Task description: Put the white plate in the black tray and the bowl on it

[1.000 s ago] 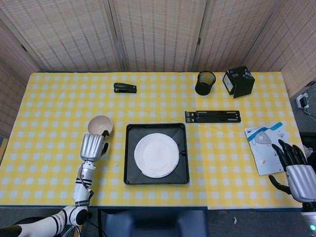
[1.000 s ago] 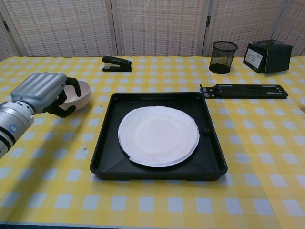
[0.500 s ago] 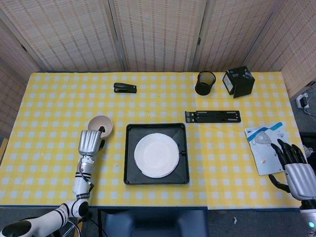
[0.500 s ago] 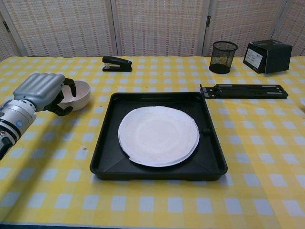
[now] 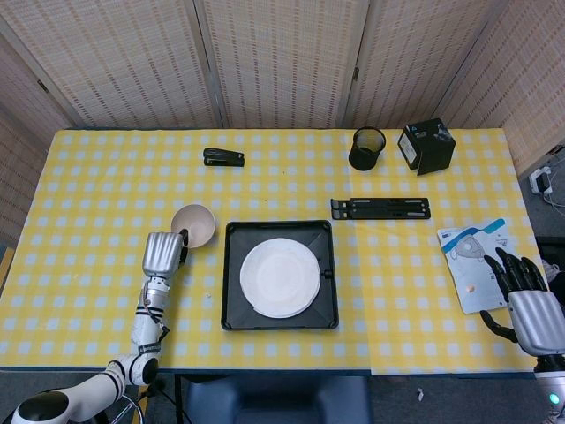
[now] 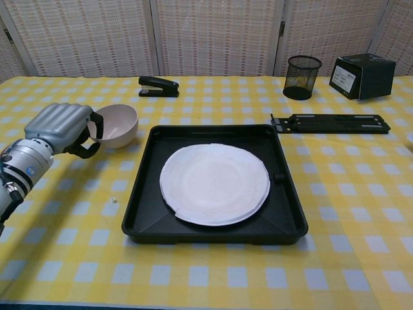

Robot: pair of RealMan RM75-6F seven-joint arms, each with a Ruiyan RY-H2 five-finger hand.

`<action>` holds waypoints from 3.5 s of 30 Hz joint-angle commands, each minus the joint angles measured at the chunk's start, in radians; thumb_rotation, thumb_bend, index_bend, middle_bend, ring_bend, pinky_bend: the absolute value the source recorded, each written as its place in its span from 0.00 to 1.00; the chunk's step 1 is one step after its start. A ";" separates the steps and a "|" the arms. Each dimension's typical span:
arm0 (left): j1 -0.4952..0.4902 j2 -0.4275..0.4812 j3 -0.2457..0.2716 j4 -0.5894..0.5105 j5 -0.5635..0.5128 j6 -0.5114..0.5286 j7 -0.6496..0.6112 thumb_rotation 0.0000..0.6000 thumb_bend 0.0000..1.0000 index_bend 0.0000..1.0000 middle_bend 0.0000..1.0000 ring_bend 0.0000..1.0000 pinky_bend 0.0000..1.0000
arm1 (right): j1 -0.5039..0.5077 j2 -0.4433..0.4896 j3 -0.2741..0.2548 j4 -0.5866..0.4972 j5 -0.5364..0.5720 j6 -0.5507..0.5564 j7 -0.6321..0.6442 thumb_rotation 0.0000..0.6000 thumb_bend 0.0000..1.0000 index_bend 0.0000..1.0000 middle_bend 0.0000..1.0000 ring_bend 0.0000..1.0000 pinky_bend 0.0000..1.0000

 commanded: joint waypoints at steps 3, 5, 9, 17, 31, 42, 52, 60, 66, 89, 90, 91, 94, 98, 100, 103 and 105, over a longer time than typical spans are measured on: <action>0.010 0.009 0.017 -0.029 0.025 0.036 -0.021 1.00 0.67 0.69 1.00 1.00 1.00 | -0.001 0.001 -0.002 -0.001 -0.005 0.003 0.002 1.00 0.31 0.00 0.00 0.00 0.00; 0.020 0.024 0.023 -0.068 0.033 0.058 -0.020 1.00 0.67 0.69 1.00 1.00 1.00 | -0.001 0.001 -0.005 -0.002 -0.010 0.004 0.002 1.00 0.31 0.00 0.00 0.00 0.00; 0.040 0.066 0.037 -0.178 0.058 0.110 0.016 1.00 0.67 0.69 1.00 1.00 1.00 | -0.002 0.001 -0.011 -0.005 -0.022 0.006 0.001 1.00 0.31 0.00 0.00 0.00 0.00; 0.064 0.123 0.080 -0.440 0.103 0.168 0.146 1.00 0.67 0.69 1.00 1.00 1.00 | -0.011 0.007 -0.026 -0.014 -0.059 0.028 0.012 1.00 0.31 0.00 0.00 0.00 0.00; 0.028 0.037 0.140 -0.629 0.149 0.122 0.340 1.00 0.67 0.69 1.00 1.00 1.00 | -0.023 0.031 -0.039 -0.011 -0.091 0.057 0.067 1.00 0.31 0.00 0.00 0.00 0.00; -0.002 -0.059 0.116 -0.529 0.136 0.084 0.351 1.00 0.67 0.69 1.00 1.00 1.00 | -0.027 0.042 -0.044 -0.003 -0.095 0.058 0.094 1.00 0.31 0.00 0.00 0.00 0.00; -0.015 -0.105 0.116 -0.465 0.134 0.060 0.337 1.00 0.67 0.68 1.00 1.00 1.00 | -0.024 0.046 -0.039 -0.001 -0.078 0.048 0.105 1.00 0.31 0.00 0.00 0.00 0.00; -0.026 -0.136 0.105 -0.422 0.131 0.049 0.338 1.00 0.62 0.50 1.00 1.00 1.00 | -0.026 0.050 -0.039 -0.003 -0.078 0.050 0.114 1.00 0.31 0.00 0.00 0.00 0.00; -0.015 -0.116 0.114 -0.457 0.142 0.064 0.345 1.00 0.53 0.32 1.00 1.00 1.00 | -0.033 0.052 -0.042 0.000 -0.089 0.064 0.115 1.00 0.31 0.00 0.00 0.00 0.00; 0.259 0.591 0.236 -1.020 0.123 0.248 0.221 1.00 0.41 0.16 0.23 0.14 0.20 | -0.036 0.029 -0.052 -0.010 -0.122 0.072 0.056 1.00 0.31 0.00 0.00 0.00 0.00; 0.276 0.629 0.246 -1.018 0.132 0.268 0.228 1.00 0.40 0.15 0.18 0.09 0.14 | -0.034 0.028 -0.052 -0.011 -0.120 0.067 0.053 1.00 0.31 0.00 0.00 0.00 0.00; 0.295 0.657 0.254 -1.012 0.140 0.295 0.230 1.00 0.40 0.13 0.12 0.03 0.07 | -0.031 0.026 -0.051 -0.012 -0.116 0.062 0.049 1.00 0.31 0.00 0.00 0.00 0.00; 0.368 0.705 0.279 -0.980 0.157 0.376 0.161 1.00 0.38 0.12 0.06 0.00 0.01 | -0.024 0.017 -0.044 -0.014 -0.102 0.047 0.032 1.00 0.31 0.00 0.00 0.00 0.00; 0.453 0.710 0.322 -0.856 0.181 0.437 0.005 1.00 0.37 0.11 0.06 0.00 0.00 | -0.016 0.004 -0.039 -0.022 -0.093 0.034 0.011 1.00 0.31 0.00 0.00 0.00 0.00; 0.487 0.695 0.334 -0.805 0.153 0.434 -0.020 1.00 0.36 0.10 0.05 0.00 0.00 | -0.013 -0.004 -0.034 -0.024 -0.082 0.027 -0.006 1.00 0.31 0.00 0.00 0.00 0.00; 0.496 0.716 0.347 -0.824 0.133 0.390 -0.020 1.00 0.33 0.07 0.02 0.00 0.00 | -0.005 -0.015 -0.027 -0.025 -0.068 0.013 -0.032 1.00 0.31 0.00 0.00 0.00 0.00; 0.500 0.716 0.331 -0.824 0.153 0.413 -0.024 1.00 0.32 0.05 0.00 0.00 0.00 | -0.002 -0.021 -0.025 -0.022 -0.063 0.008 -0.040 1.00 0.31 0.00 0.00 0.00 0.00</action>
